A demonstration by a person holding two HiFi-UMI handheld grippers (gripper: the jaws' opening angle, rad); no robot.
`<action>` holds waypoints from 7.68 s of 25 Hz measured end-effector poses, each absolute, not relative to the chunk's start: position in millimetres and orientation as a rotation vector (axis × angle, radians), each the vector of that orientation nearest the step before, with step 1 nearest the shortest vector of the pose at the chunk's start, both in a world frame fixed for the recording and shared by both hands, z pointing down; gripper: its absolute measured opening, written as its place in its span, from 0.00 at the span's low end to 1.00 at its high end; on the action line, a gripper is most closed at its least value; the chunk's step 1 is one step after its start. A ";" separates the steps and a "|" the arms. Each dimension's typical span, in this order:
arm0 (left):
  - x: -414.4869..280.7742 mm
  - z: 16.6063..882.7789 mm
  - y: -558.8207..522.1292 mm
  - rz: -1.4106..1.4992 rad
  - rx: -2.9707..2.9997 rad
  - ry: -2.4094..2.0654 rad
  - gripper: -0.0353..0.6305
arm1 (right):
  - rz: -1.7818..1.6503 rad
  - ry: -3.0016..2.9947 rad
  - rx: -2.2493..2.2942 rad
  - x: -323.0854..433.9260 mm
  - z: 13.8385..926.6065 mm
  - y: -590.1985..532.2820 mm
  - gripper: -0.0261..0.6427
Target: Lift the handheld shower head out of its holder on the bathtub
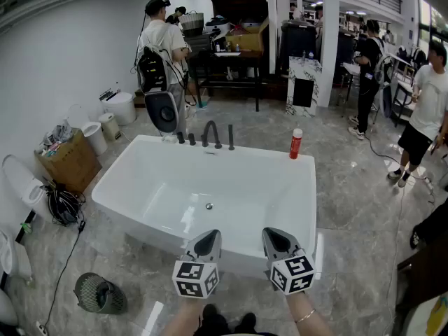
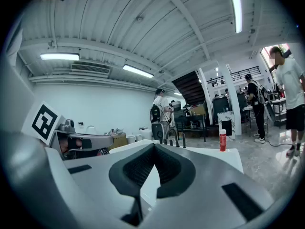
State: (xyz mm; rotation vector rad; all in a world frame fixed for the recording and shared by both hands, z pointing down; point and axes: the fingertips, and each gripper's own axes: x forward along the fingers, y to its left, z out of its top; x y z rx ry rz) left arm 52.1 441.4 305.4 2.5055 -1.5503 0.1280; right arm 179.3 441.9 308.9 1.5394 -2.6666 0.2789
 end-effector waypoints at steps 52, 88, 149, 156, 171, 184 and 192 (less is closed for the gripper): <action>-89.9 392.0 -79.5 0.208 2.407 -1.408 0.08 | 0.496 -2.563 1.562 56.0 384.4 -91.4 0.05; -87.9 618.9 -374.8 0.263 2.243 -1.477 0.08 | 0.498 -2.421 1.438 31.5 675.6 -501.0 0.20; -114.0 635.7 -404.3 0.232 2.205 -1.450 0.08 | 0.301 -2.289 1.615 17.7 671.7 -628.3 0.22; -109.1 598.5 -393.5 0.229 2.248 -1.448 0.08 | 0.290 -2.334 1.654 25.6 623.1 -600.9 0.22; -93.5 501.2 -352.1 0.219 2.344 -1.441 0.08 | 0.193 -2.434 1.677 32.4 492.2 -512.3 0.22; -83.3 424.7 -309.9 0.203 2.425 -1.464 0.08 | 0.141 -2.485 1.677 45.2 405.3 -420.6 0.22; -72.5 398.0 -281.8 0.212 2.455 -1.478 0.08 | 0.112 -2.511 1.671 50.8 370.8 -374.5 0.22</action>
